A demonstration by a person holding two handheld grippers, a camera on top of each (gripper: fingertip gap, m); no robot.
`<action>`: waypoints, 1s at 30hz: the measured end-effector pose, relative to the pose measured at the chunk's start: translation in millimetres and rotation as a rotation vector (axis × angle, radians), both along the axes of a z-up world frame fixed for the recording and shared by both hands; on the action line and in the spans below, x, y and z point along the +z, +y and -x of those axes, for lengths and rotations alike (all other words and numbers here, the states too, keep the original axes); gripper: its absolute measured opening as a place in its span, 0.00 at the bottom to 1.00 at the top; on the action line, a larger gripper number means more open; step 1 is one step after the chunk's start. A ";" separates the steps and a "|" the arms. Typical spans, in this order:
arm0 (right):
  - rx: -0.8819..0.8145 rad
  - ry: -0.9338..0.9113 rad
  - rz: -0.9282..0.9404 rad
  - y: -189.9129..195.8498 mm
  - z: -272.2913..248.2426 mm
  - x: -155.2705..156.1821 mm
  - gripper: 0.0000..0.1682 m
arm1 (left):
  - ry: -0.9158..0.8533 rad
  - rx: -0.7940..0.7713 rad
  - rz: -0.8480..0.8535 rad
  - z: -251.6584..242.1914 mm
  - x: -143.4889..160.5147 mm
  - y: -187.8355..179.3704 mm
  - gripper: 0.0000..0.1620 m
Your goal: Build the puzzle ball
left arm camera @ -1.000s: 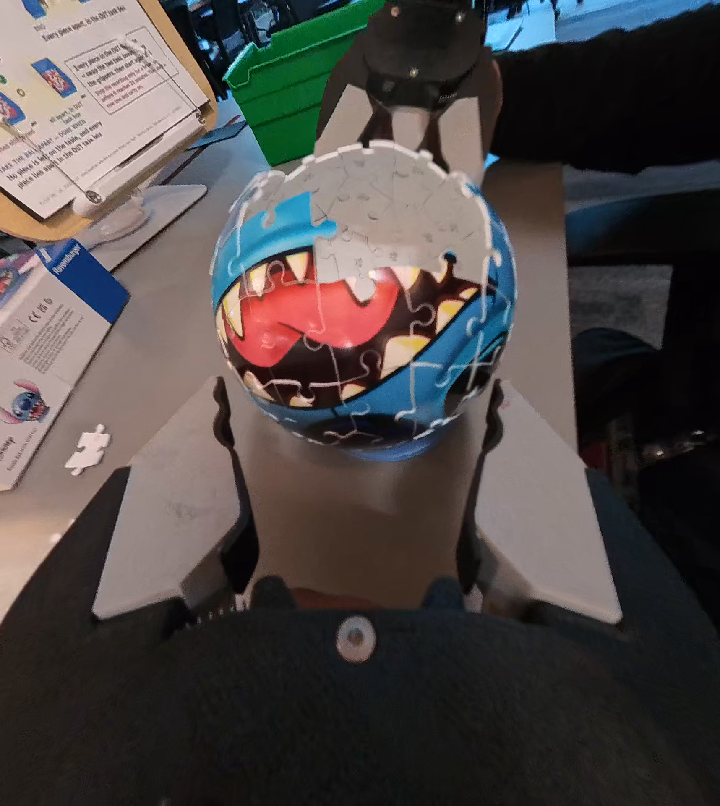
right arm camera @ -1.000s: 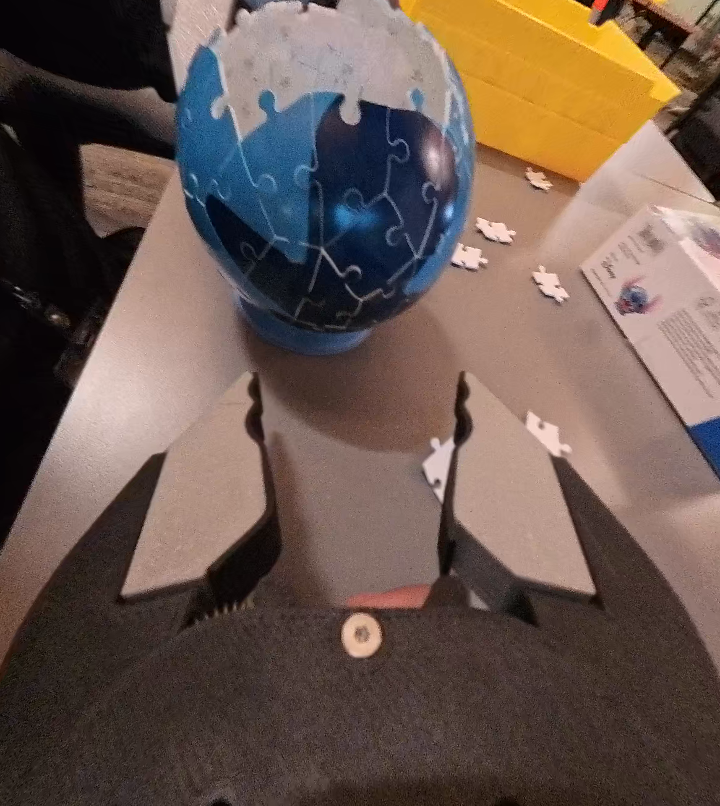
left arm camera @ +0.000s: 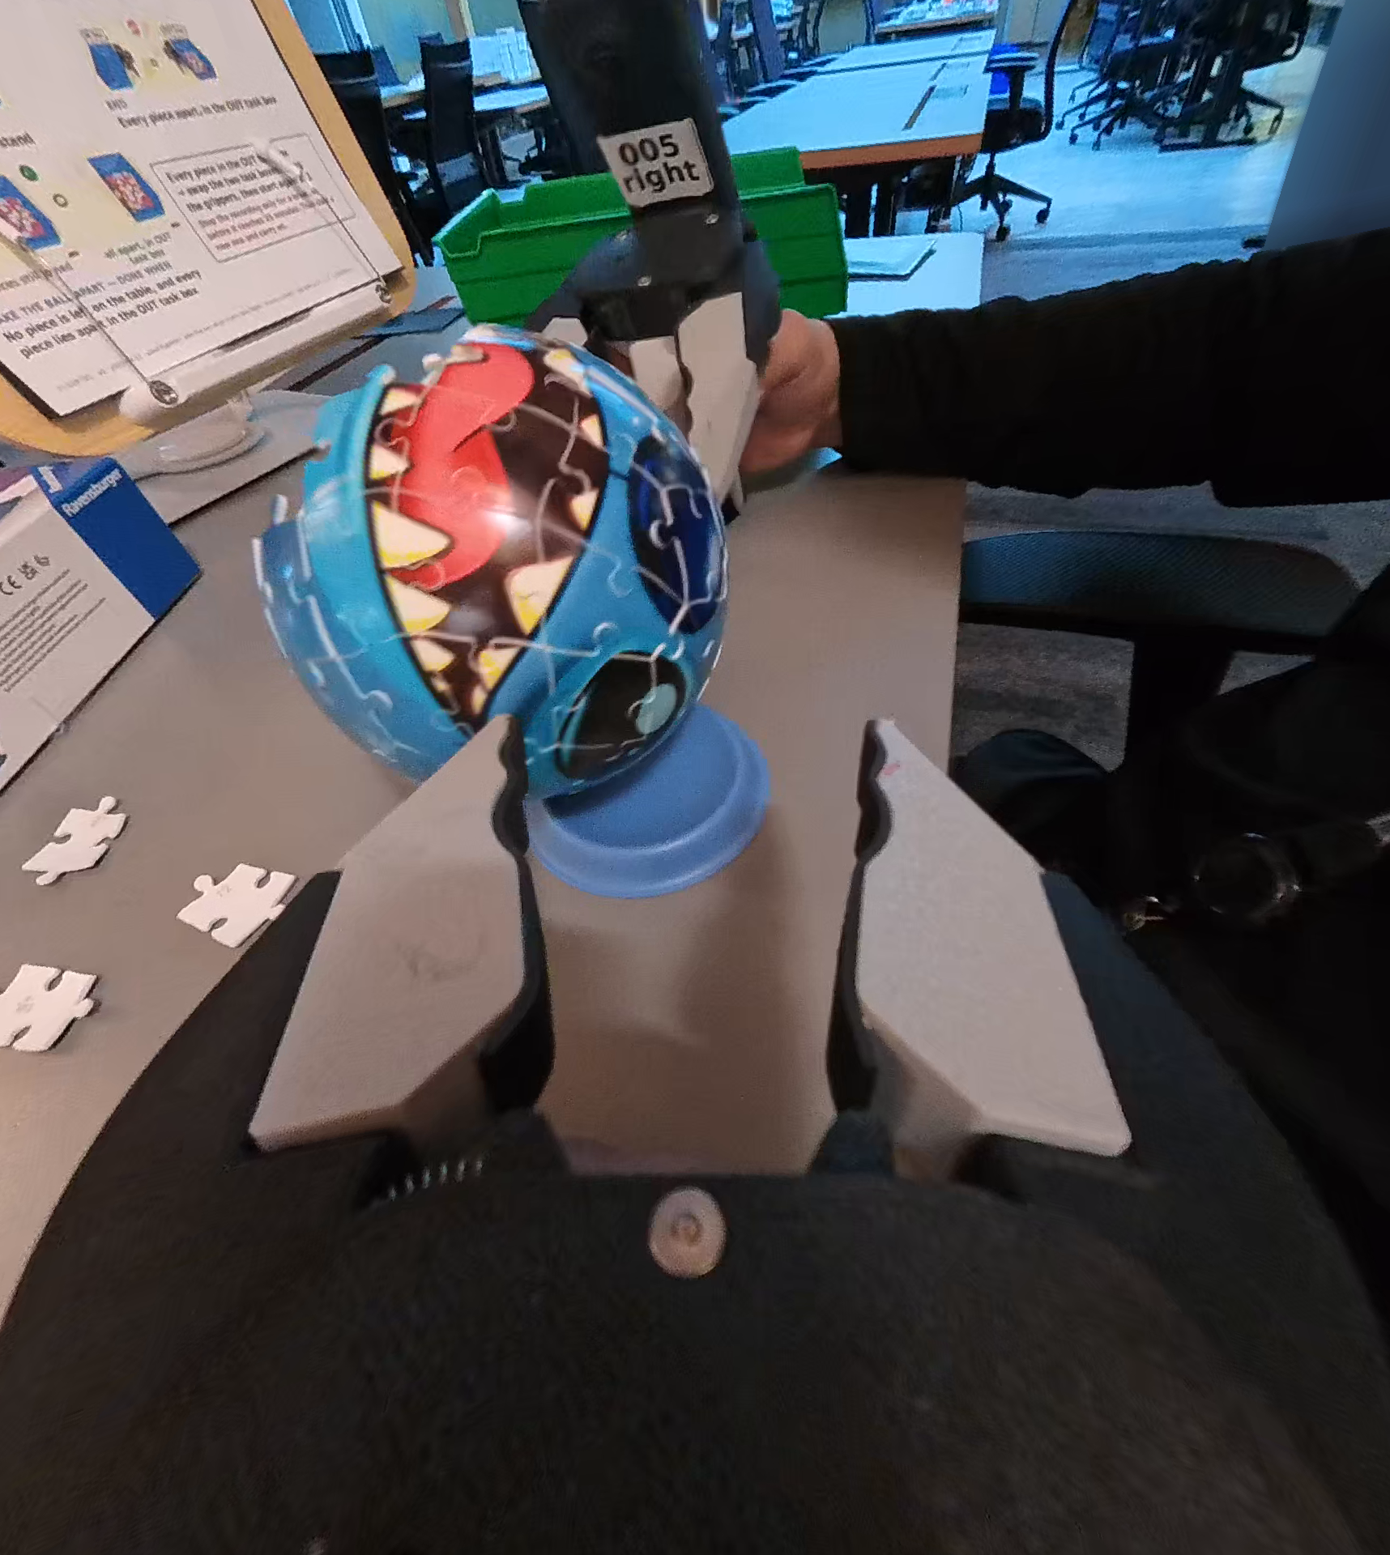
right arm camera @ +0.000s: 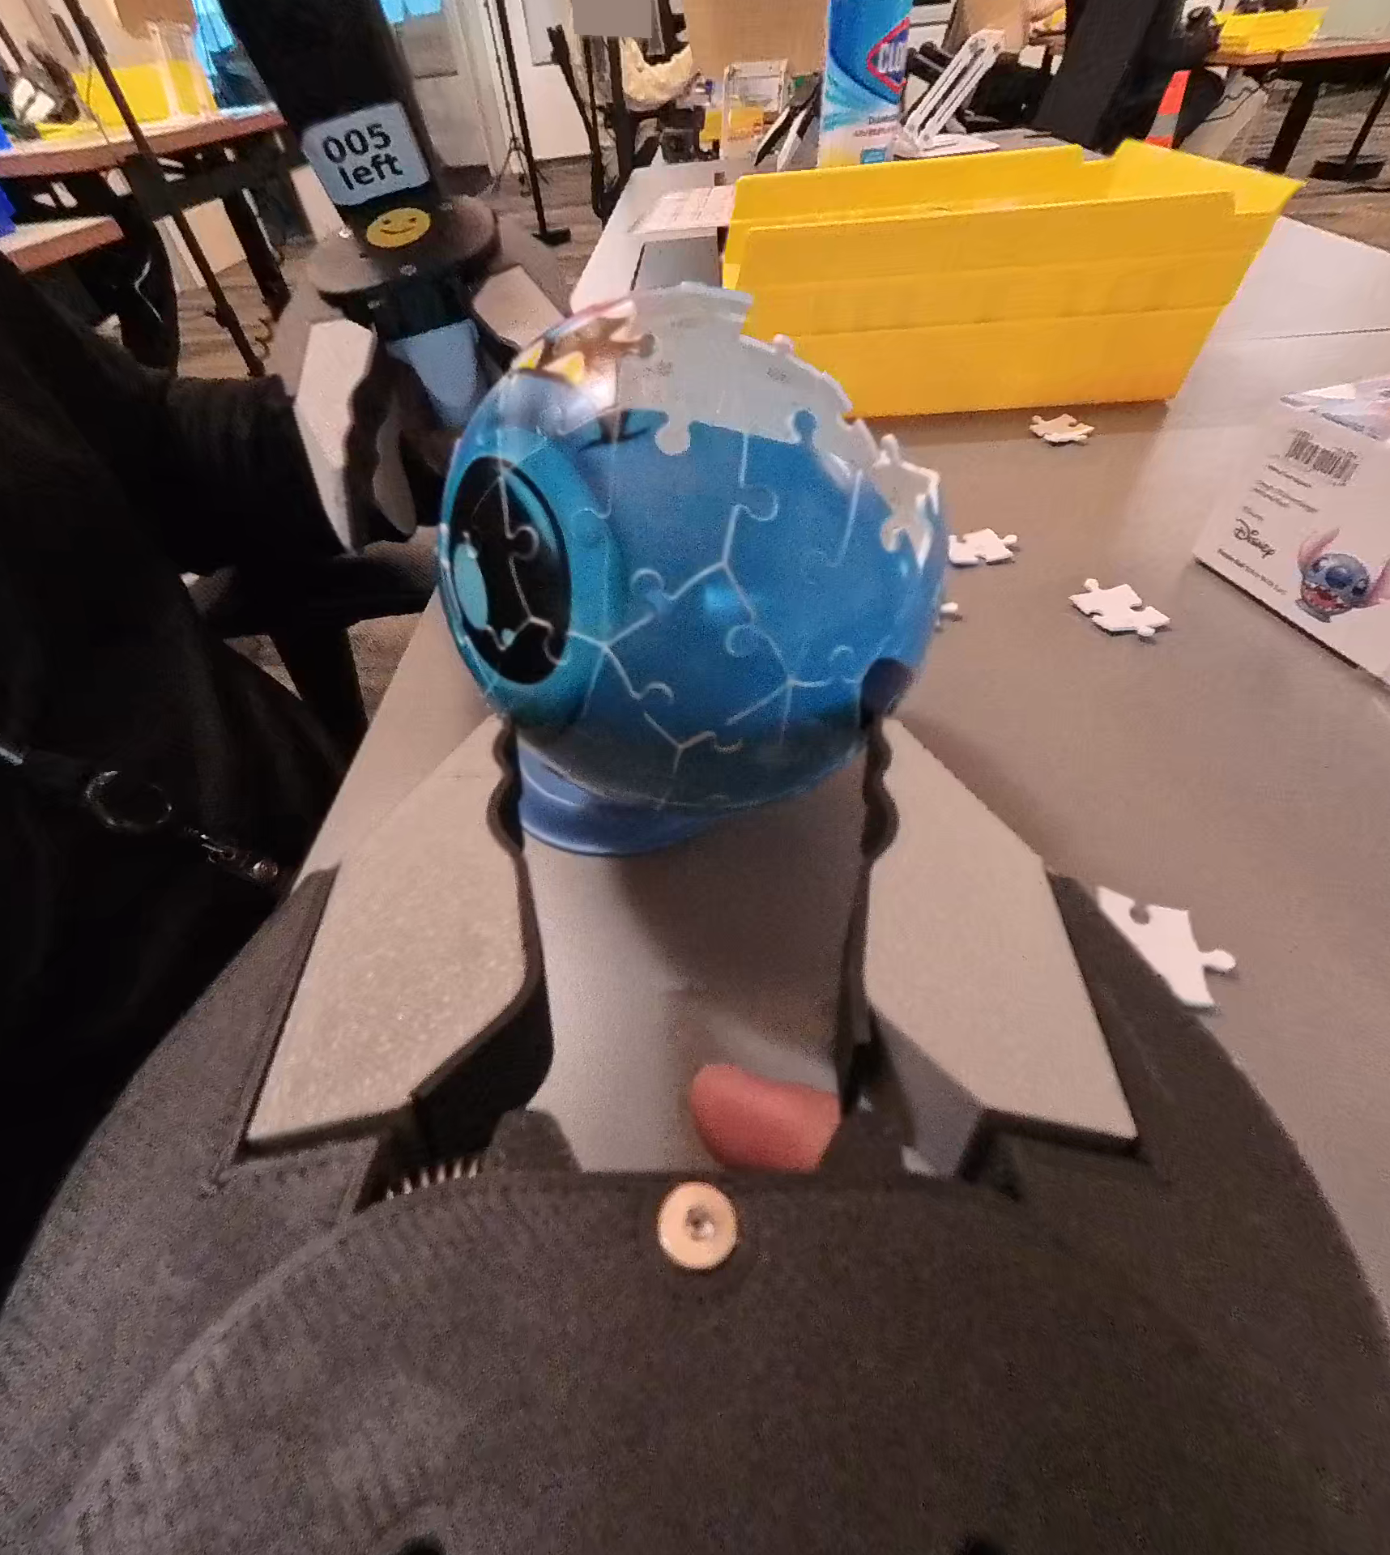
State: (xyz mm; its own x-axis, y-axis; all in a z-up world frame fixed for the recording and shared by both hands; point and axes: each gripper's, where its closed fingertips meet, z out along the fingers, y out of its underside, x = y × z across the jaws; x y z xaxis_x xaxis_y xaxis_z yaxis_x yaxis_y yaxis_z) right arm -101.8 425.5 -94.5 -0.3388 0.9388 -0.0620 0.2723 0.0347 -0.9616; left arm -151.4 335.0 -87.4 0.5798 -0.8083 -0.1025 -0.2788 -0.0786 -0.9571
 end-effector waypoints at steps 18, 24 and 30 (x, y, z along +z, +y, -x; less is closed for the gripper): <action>0.037 -0.054 -0.137 -20.2 5.6 -14.2 0.38 | 0.051 0.100 0.097 20.3 -18.5 28.0 0.61; 0.012 -0.040 -0.149 -17.7 4.9 -10.5 0.47 | 0.080 0.136 0.065 18.5 -15.9 25.0 0.60; -0.095 0.014 -0.346 -23.9 0.2 -4.1 0.54 | 0.202 0.090 0.040 30.9 -31.4 30.2 0.67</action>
State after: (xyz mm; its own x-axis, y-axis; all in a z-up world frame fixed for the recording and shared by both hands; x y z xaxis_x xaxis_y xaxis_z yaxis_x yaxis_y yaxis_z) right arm -102.0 401.6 -98.6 -0.2478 0.9307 0.2689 0.2770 0.3341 -0.9009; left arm -182.3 365.1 -118.8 0.6203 -0.7602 -0.1931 -0.4550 -0.1482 -0.8781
